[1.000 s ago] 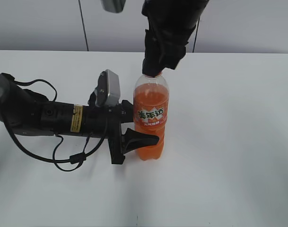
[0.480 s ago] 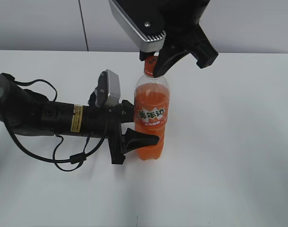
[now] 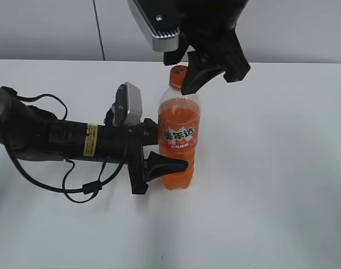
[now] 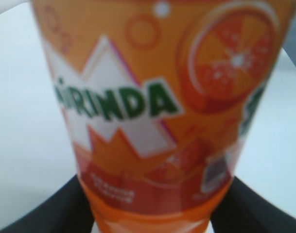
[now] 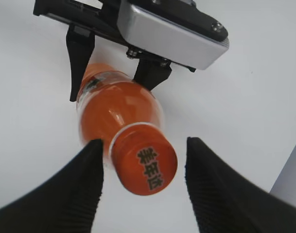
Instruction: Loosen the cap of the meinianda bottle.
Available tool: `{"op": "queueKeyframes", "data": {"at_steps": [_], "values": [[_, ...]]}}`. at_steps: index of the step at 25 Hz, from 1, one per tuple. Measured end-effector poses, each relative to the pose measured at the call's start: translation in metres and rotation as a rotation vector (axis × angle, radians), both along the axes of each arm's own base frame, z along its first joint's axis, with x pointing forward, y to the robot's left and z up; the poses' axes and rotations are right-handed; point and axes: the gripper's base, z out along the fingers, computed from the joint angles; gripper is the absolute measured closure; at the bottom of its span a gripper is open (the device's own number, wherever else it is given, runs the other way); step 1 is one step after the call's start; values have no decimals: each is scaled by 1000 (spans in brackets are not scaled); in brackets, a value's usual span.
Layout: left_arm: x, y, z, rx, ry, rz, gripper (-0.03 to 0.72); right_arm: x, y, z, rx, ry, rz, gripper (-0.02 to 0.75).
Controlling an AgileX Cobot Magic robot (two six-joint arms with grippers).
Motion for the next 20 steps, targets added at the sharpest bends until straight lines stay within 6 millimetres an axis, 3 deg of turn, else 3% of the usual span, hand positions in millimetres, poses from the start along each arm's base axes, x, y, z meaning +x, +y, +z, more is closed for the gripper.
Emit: {"op": "queueKeyframes", "data": {"at_steps": [3, 9, 13, 20], "values": [[0, 0, 0, 0, 0, 1, 279, -4, 0, 7, 30, 6, -11, 267], [0, 0, 0, 0, 0, 1, 279, -13, -7, 27, 104, 28, -149, 251], [0, 0, 0, 0, 0, 1, 279, -17, -10, 38, 196, 135, -478, 249], [0, 0, 0, -1, 1, 1, 279, -17, -11, 40, 359, 436, -1258, 248]]}}
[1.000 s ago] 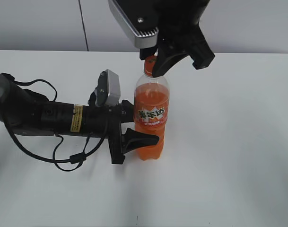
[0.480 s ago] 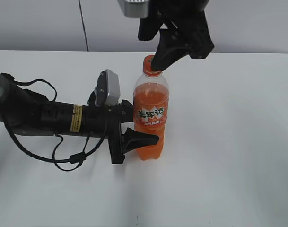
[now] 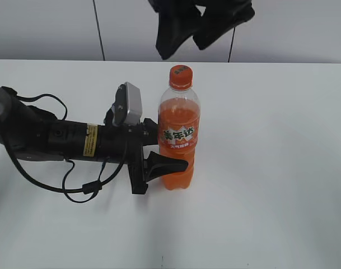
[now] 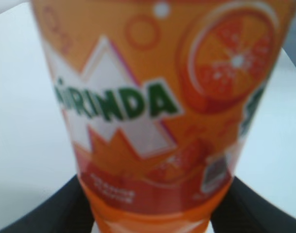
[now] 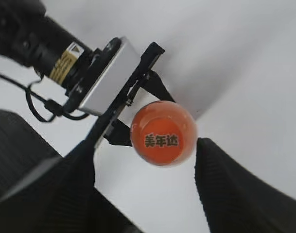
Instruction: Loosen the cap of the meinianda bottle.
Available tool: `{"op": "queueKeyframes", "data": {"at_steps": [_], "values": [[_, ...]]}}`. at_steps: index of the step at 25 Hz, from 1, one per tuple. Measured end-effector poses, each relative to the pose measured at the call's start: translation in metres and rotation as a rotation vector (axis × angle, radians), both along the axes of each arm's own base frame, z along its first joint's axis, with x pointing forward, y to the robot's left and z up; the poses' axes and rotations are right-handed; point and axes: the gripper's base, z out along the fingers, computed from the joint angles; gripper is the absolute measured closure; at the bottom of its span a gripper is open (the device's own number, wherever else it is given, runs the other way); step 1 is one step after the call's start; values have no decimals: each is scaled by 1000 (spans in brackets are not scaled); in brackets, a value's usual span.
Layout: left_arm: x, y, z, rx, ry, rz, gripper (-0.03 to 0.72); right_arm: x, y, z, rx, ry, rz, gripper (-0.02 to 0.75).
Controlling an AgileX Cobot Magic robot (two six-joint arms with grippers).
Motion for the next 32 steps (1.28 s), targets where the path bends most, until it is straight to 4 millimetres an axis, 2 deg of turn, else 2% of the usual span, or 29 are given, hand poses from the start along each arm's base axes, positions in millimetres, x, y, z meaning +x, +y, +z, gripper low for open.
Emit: {"op": "queueKeyframes", "data": {"at_steps": [2, 6, 13, 26, 32], "values": [[0, 0, 0, 0, 0, 0, 279, 0, 0, 0, 38, 64, -143, 248], [0, 0, 0, 0, 1, 0, 279, 2, 0, -3, 39, 88, -214, 248], [0, 0, 0, 0, 1, 0, 279, 16, 7, -29, -31, 113, -232, 248], [0, 0, 0, -1, 2, 0, 279, 18, 10, -36, -38, 132, -233, 251], [0, 0, 0, -1, 2, 0, 279, 22, 13, -45, -54, 147, -233, 340]]}}
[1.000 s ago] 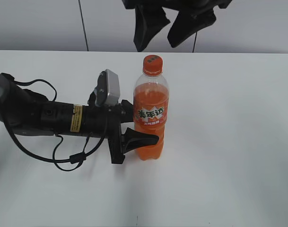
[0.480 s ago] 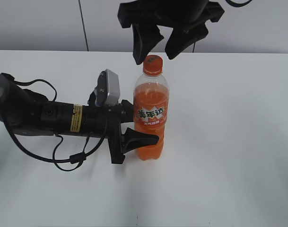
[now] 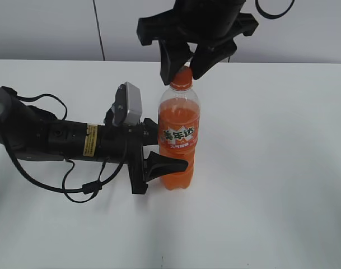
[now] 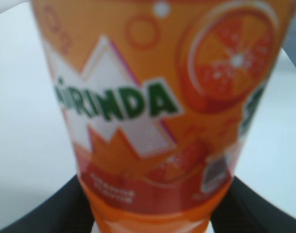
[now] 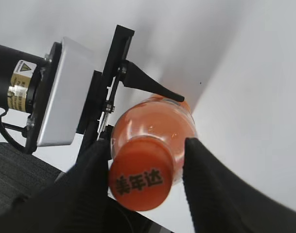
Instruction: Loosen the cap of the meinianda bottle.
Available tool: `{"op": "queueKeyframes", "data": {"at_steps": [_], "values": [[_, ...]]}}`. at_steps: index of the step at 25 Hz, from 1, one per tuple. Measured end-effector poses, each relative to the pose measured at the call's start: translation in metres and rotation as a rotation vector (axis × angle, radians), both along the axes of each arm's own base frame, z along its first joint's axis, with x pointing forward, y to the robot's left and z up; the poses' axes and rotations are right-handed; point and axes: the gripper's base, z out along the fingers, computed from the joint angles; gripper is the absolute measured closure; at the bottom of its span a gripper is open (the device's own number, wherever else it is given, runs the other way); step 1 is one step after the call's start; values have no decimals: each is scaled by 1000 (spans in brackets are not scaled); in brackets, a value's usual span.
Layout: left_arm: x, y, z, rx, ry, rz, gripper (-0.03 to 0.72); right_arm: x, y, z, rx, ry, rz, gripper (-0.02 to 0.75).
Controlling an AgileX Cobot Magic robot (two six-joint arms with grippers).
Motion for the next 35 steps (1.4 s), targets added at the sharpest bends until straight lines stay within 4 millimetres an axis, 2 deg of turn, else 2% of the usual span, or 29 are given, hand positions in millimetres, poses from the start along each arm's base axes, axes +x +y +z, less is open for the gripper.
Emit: {"op": "queueKeyframes", "data": {"at_steps": [5, 9, 13, 20, 29, 32, 35], "values": [[0, 0, 0, 0, 0, 0, 279, 0, 0, 0, 1, 0, 0, 451], [0, 0, 0, 0, 0, 3, 279, 0, 0, 1, -4, -11, 28, 455], [0, 0, 0, 0, 0, 2, 279, 0, 0, 1, -29, -55, 174, 456], [0, 0, 0, 0, -2, 1, 279, -1, 1, 1, -109, -201, 648, 457], [0, 0, 0, 3, -6, 3, 279, -2, 1, 2, -260, -462, 1493, 457], [1, 0, 0, 2, -5, 4, 279, -2, 0, 2, -293, -511, 1646, 457], [1, 0, 0, 2, -5, 5, 279, -2, 0, 2, -304, -530, 1703, 456]]}}
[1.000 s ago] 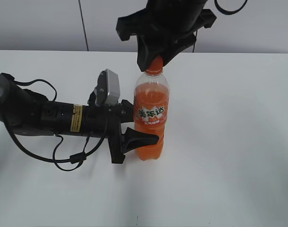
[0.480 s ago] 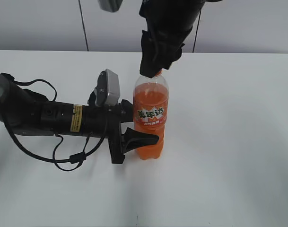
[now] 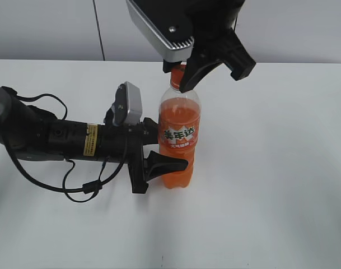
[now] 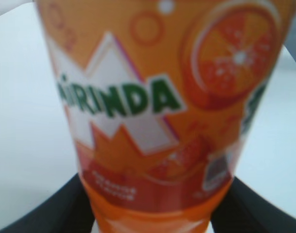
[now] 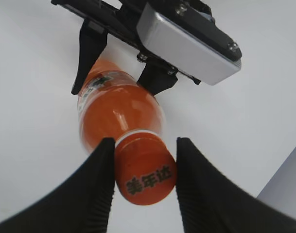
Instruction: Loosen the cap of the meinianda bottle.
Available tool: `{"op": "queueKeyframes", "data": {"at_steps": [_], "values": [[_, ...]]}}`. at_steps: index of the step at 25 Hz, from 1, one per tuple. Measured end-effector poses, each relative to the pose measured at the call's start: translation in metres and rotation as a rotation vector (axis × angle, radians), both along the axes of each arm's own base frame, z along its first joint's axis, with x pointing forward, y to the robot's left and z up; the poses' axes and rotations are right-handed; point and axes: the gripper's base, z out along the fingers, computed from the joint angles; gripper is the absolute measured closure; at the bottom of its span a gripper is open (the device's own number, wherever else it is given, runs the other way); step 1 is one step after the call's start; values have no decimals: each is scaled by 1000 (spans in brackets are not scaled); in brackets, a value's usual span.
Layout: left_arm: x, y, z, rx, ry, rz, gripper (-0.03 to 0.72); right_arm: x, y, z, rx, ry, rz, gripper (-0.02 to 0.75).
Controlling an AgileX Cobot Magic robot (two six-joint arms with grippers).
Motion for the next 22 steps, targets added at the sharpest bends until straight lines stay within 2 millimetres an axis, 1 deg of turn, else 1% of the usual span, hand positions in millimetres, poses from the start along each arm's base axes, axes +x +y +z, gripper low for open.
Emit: {"op": "queueKeyframes", "data": {"at_steps": [6, 13, 15, 19, 22], "values": [[0, 0, 0, 0, 0, 0, 279, 0, 0, 0, -3, -7, 25, 455], [0, 0, 0, 0, 0, 0, 279, 0, 0, 0, 22, 35, -112, 444], [0, 0, 0, -1, 1, 1, 279, 1, 0, 0, 32, 42, -148, 422], [0, 0, 0, -1, 3, 2, 279, 1, 1, 1, 39, 43, -176, 342], [0, 0, 0, -1, 3, 2, 279, 1, 1, 1, 41, 46, -187, 316]]}}
